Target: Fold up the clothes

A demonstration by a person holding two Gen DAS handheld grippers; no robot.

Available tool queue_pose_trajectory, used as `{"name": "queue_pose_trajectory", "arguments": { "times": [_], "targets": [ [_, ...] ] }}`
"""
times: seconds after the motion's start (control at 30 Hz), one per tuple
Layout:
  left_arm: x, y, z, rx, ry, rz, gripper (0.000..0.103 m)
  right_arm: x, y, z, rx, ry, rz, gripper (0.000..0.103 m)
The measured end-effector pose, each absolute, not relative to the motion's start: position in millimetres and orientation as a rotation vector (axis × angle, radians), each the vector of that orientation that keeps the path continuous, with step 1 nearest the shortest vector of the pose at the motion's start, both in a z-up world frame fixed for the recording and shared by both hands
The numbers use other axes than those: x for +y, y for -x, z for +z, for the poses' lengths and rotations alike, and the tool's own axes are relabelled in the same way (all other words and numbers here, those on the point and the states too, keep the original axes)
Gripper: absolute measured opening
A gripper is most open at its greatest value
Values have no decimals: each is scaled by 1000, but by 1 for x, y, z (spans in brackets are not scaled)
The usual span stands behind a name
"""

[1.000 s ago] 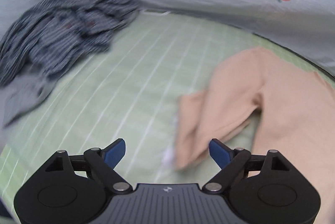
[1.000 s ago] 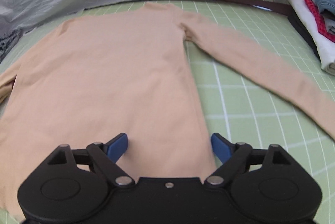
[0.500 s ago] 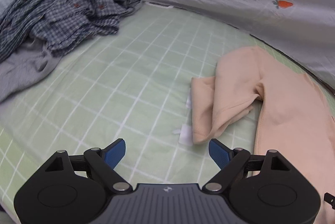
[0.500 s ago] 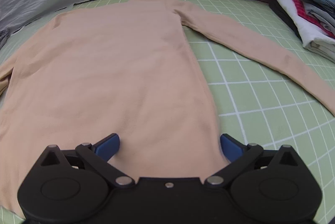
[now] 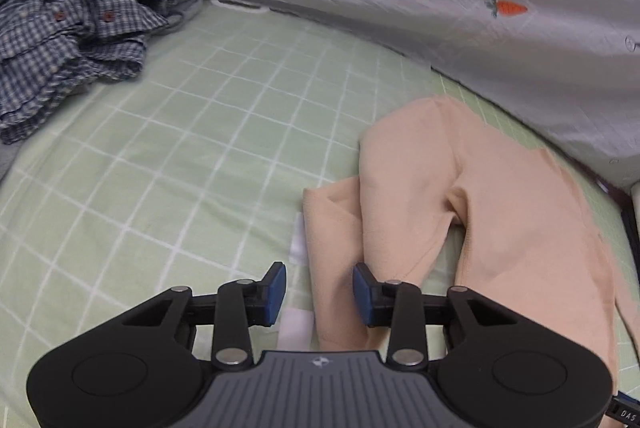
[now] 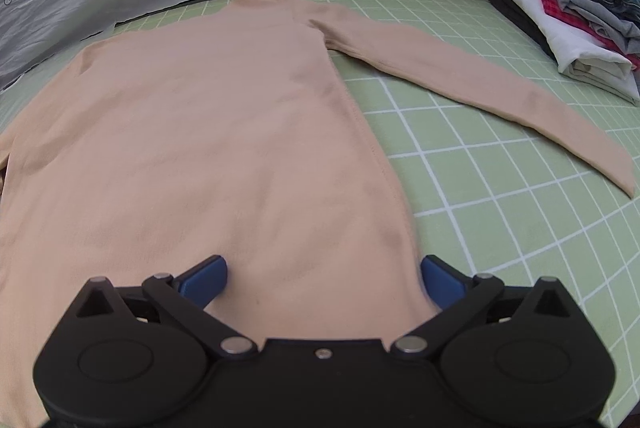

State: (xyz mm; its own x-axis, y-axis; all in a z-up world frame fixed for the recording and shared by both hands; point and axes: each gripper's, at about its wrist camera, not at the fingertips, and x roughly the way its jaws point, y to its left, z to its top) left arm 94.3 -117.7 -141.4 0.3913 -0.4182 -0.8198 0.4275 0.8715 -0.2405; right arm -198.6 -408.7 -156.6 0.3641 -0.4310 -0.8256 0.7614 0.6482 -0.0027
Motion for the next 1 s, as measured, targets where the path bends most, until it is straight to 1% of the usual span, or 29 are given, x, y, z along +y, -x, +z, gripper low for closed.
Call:
{"name": "queue_pose_trajectory", "arguments": {
  "times": [0.07, 0.13, 0.17, 0.2, 0.23, 0.33, 0.6, 0.73, 0.77, 0.8, 0.87, 0.9, 0.93, 1.0],
  "targets": [
    [-124, -92, -143, 1012, -57, -541, 40, -409, 198, -157, 911, -419, -797, 103],
    [-127, -91, -143, 1002, -69, -559, 37, -409, 199, -157, 909, -418, -798, 103],
    [-126, -90, -143, 999, -61, -577, 33, -408, 199, -157, 906, -417, -799, 103],
    [-126, -88, -142, 990, -61, -583, 16, -408, 199, -157, 903, -417, -800, 103],
    [-125, -86, -140, 979, -65, -585, 8, -408, 199, -157, 900, -416, -800, 103],
    [-120, -79, -125, 911, -116, -556, 6, -409, 198, -157, 896, -416, -802, 103],
    [-102, -59, -66, 656, -318, -411, 5, -408, 200, -159, 866, -399, -801, 103],
    [-123, -44, -63, 570, -482, -480, 6, -406, 201, -159, 853, -393, -803, 103],
    [-131, -43, -67, 578, -496, -513, 6, -406, 201, -159, 851, -392, -803, 103],
    [-139, -42, -73, 590, -507, -546, 9, -406, 201, -159, 849, -391, -804, 103],
    [-155, -42, -88, 630, -532, -603, 11, -405, 201, -159, 848, -391, -806, 103],
    [-161, -43, -97, 658, -538, -632, 13, -405, 201, -159, 848, -391, -806, 103],
    [-167, -44, -105, 689, -543, -660, 20, -405, 201, -159, 847, -391, -806, 103],
    [-165, -46, -112, 733, -505, -684, 24, -405, 201, -159, 846, -390, -805, 103]
  ]
}}
